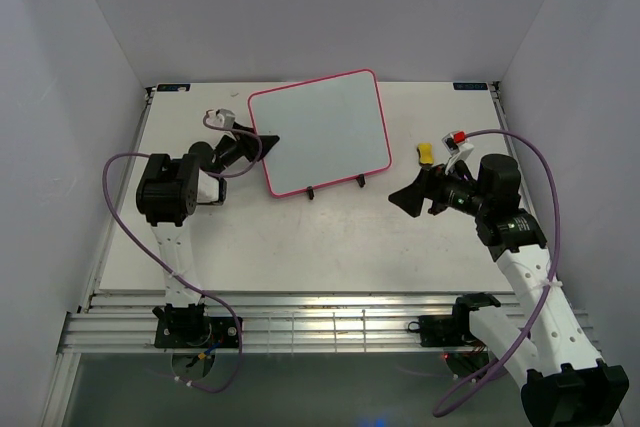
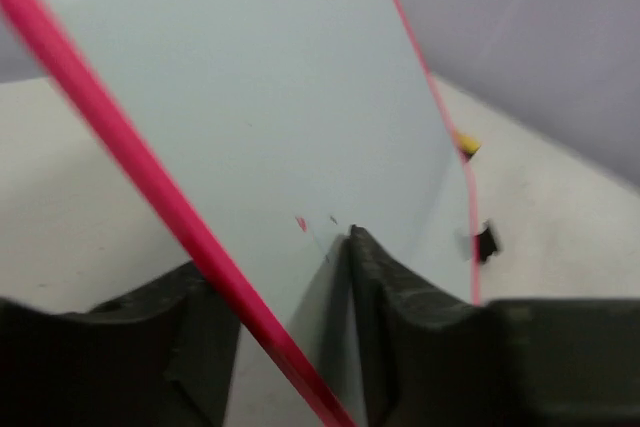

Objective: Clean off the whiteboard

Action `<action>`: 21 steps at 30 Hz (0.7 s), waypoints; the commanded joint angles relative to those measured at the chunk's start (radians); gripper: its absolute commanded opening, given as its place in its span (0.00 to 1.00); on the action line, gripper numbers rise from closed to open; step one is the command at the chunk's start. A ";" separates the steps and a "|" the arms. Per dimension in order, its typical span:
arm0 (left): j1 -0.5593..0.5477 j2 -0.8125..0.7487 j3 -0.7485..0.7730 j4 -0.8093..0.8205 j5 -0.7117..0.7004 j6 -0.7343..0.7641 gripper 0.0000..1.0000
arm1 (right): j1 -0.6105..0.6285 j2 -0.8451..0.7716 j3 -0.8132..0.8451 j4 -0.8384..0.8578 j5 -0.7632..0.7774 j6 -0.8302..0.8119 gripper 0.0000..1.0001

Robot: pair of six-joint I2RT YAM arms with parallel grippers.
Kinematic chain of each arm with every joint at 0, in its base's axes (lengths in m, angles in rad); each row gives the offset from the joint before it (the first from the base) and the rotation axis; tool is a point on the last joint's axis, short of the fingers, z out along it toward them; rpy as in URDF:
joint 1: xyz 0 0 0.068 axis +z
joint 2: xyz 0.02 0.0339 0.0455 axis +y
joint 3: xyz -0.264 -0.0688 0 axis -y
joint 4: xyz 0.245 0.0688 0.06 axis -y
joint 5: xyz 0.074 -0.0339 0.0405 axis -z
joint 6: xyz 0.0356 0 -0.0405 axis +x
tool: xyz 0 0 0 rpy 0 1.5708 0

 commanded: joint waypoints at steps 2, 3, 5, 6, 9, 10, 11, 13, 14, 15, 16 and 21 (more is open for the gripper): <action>-0.013 0.043 -0.048 0.232 0.113 0.354 0.63 | 0.005 -0.025 -0.008 0.029 -0.023 -0.010 0.90; -0.013 0.043 -0.049 0.231 0.113 0.354 0.64 | 0.003 -0.025 -0.008 0.029 -0.025 -0.010 0.90; -0.013 0.045 -0.048 0.231 0.115 0.350 0.71 | 0.005 -0.025 -0.009 0.029 -0.023 -0.013 0.90; -0.013 0.043 -0.046 0.229 0.113 0.347 0.74 | 0.005 -0.025 -0.009 0.029 -0.023 -0.013 0.90; -0.014 0.040 -0.046 0.229 0.115 0.347 0.75 | 0.005 -0.023 -0.009 0.029 -0.023 -0.017 0.90; -0.014 0.039 -0.046 0.230 0.112 0.345 0.77 | 0.005 -0.023 -0.011 0.029 -0.023 -0.018 0.90; -0.014 0.036 -0.046 0.231 0.112 0.345 0.80 | 0.005 -0.019 -0.011 0.029 -0.023 -0.018 0.90; -0.016 0.028 -0.046 0.230 0.107 0.340 0.98 | 0.007 -0.017 -0.011 0.030 -0.023 -0.020 0.90; -0.016 0.020 -0.048 0.229 0.106 0.340 0.98 | 0.005 -0.015 -0.011 0.029 -0.022 -0.023 0.90; -0.016 0.016 -0.049 0.229 0.093 0.339 0.98 | 0.006 -0.012 -0.012 0.029 -0.020 -0.024 0.90; -0.016 0.010 -0.055 0.230 0.087 0.339 0.98 | 0.007 -0.011 -0.014 0.029 -0.014 -0.026 0.90; -0.016 -0.052 -0.078 0.232 0.037 0.322 0.98 | 0.005 0.030 -0.028 0.027 0.055 -0.038 0.90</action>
